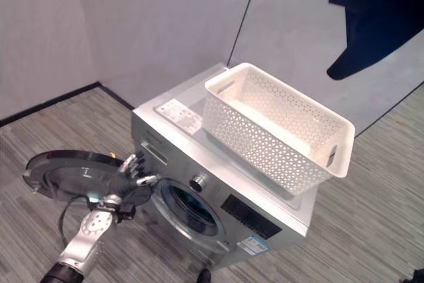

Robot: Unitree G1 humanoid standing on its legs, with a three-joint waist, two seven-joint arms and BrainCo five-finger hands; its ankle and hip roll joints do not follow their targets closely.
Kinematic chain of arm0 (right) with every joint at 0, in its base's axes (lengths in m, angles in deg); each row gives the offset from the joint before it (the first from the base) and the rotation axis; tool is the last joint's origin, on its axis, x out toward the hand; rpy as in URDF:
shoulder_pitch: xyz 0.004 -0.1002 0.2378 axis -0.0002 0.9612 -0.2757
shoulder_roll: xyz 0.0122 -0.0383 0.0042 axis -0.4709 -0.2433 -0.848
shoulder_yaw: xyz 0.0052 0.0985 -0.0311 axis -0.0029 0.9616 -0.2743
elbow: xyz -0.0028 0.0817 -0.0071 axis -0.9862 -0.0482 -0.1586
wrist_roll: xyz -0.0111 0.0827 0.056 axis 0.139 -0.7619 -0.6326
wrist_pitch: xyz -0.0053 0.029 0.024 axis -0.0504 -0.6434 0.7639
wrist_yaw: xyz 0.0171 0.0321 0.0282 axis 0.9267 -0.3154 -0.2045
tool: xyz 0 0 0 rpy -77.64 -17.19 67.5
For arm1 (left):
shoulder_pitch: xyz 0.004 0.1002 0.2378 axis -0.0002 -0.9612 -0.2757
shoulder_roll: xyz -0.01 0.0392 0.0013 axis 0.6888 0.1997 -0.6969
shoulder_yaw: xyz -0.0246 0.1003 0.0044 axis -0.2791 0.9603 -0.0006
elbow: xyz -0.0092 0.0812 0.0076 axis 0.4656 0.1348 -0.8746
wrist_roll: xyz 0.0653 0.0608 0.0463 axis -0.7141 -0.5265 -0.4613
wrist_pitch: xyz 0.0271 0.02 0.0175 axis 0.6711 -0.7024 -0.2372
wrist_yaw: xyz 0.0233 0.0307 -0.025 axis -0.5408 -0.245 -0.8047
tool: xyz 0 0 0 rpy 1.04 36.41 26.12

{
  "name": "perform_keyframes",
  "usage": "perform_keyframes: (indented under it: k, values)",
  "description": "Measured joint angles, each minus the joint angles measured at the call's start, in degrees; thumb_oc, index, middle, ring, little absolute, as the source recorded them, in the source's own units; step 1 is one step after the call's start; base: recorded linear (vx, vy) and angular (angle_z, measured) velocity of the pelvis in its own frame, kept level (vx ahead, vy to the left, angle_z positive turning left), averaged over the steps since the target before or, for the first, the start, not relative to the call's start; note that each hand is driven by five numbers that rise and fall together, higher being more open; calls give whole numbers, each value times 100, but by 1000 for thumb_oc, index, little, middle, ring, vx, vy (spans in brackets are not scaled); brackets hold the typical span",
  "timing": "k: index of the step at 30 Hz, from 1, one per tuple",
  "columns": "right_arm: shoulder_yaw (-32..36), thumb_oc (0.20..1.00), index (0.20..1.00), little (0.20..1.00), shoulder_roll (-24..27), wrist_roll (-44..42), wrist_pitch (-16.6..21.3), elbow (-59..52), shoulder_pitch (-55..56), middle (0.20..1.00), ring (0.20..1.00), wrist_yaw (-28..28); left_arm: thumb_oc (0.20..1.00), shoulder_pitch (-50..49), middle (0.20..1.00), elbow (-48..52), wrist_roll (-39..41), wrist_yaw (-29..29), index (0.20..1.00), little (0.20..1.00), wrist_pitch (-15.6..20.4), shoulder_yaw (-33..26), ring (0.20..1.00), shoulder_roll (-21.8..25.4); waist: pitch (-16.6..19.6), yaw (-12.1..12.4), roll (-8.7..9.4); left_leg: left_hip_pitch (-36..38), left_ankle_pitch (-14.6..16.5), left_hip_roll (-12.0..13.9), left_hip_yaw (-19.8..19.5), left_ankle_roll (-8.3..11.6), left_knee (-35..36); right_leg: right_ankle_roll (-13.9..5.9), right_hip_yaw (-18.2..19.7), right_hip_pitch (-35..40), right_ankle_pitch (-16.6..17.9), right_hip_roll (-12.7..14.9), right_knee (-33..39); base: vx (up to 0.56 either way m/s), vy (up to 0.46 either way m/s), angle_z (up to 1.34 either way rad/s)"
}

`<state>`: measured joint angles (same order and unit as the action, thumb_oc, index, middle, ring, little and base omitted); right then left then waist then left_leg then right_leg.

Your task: Grab the laundry basket,head to the washer,open it,put in the laundry and shut it.

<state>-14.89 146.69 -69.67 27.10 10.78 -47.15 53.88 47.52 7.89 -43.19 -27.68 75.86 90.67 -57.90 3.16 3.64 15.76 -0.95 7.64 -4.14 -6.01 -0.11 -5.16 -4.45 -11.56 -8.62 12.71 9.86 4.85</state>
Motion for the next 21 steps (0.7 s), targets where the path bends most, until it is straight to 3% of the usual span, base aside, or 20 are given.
perform_keyframes:
  k: [6,7,8,9,10,12,14,15,16,17,18,19,21]
  values:
    - [266,200,200,200,-85,197,3,-706,326,200,200,3,1000,117,1000,239,-10,-110,1000,1000,9,27,1000,187,-87,-245,-111,1,63,-131,403,-179,-129,-361,481,-102,310,92,1,-66,59,-30]
    - [303,200,200,200,-90,233,4,-776,406,200,200,9,1000,110,1000,250,-12,-140,1000,1000,16,11,1000,186,-113,-210,-162,7,47,-105,496,-222,-98,-405,489,-106,214,109,-16,-179,39,-41]
    - [310,200,200,200,-106,237,4,-800,483,200,200,7,1000,111,1000,278,-18,-199,1000,1000,19,-43,1000,173,-118,-211,-300,1,39,7,561,-228,-97,-361,392,-118,-153,52,-365,-205,37,-35]
    - [457,200,200,200,-123,257,4,-853,573,200,200,4,1000,111,1000,349,-32,-258,1000,1000,20,-79,1000,150,-139,-208,-397,18,30,71,619,-213,-111,-295,401,-126,-309,12,-620,-233,52,-36]
    - [577,200,200,200,-159,296,-5,-915,629,200,200,9,1000,111,1000,413,-68,-346,1000,1000,33,-108,1000,170,-181,-191,-444,9,18,95,674,-194,-118,-258,465,-119,-288,0,-660,-128,33,-34]
    - [775,200,200,200,-315,459,-3,-1180,761,200,200,0,1000,102,1000,424,-152,-511,1000,1000,48,-263,1000,227,-287,-155,-525,-41,17,63,817,-192,-196,-72,521,-146,107,-101,-433,-169,53,-49]
    - [816,200,200,200,-408,493,5,-1358,842,200,200,4,1000,124,1000,477,-254,-594,1000,1000,50,-416,1000,306,-422,-136,-661,-141,23,147,1032,-263,-213,-254,524,-135,568,-162,-70,-196,78,-60]
    - [796,200,200,200,-489,596,4,-1343,930,200,200,-23,1000,162,1000,589,-361,-640,1000,1000,58,-565,1000,294,-662,-35,-868,-93,-69,345,1278,-300,-136,-266,-89,-323,-401,-118,-1168,-254,106,-68]
    - [775,200,200,200,-532,659,4,-1297,935,200,200,-31,1000,181,1000,668,-369,-663,1000,1000,72,-585,1000,254,-731,-10,-970,-82,-73,470,1343,-294,-153,-175,-303,-384,-894,-117,-1945,-204,74,-64]
    - [757,200,200,200,-533,693,8,-1267,935,200,200,-37,1000,213,1000,770,-386,-664,1000,1000,106,-583,1000,198,-771,42,-1030,-79,-79,565,1369,-285,-169,-236,-422,-355,-1304,-100,-2598,-196,11,-55]
    - [764,200,200,200,-532,723,6,-1234,924,200,200,-47,1000,304,1000,902,-455,-671,1000,1000,170,-573,1000,190,-775,160,-970,-58,-97,603,1484,-256,-168,-394,-485,-197,-1738,-9,-3086,-195,-19,-55]
    - [784,200,200,200,-546,746,13,-1257,894,200,200,-46,1000,345,1000,951,-469,-676,1000,1000,217,-577,1000,227,-788,182,-894,-51,-96,602,1580,-255,-180,-464,-527,-59,-1870,4,-2959,-225,-31,-64]
    - [771,200,200,200,-922,848,25,-1072,772,200,200,-34,1000,371,1000,942,-480,-726,1000,1000,241,-642,1000,257,-790,291,-805,44,-94,698,1987,-254,-209,-385,-701,-162,-2397,201,-3724,-100,-39,-80]
